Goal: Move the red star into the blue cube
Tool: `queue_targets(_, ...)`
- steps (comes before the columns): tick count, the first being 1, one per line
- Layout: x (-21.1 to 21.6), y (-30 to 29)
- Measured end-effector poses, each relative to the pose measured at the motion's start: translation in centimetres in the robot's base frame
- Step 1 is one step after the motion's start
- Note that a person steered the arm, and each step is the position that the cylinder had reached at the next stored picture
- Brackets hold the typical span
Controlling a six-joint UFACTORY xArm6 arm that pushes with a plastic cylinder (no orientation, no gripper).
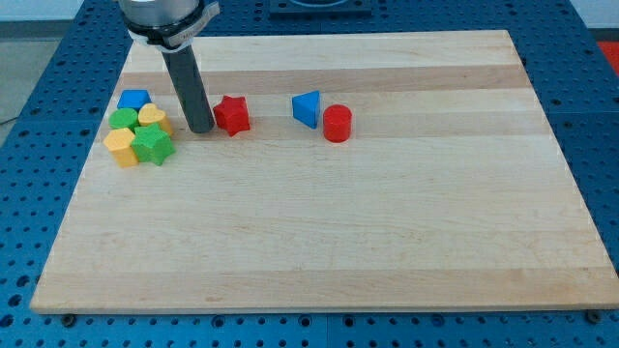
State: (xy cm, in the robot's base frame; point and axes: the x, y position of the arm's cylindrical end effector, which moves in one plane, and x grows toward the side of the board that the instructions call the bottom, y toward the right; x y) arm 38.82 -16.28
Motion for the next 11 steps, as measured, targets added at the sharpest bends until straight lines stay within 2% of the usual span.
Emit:
queue_targets(1,4.2,1.6)
queue_targets(2,4.3,3.8)
queue_targets(4,-2.1,4.0)
queue_targets(5,-1.9,3.9)
queue_targets(6,-0.1,7.2)
queue_targets(7,-2.3,9.5)
queue_targets(8,-5.4,8.6)
queue_targets(10,-5.5,-0.6)
queue_targets(11,-5.0,-2.9)
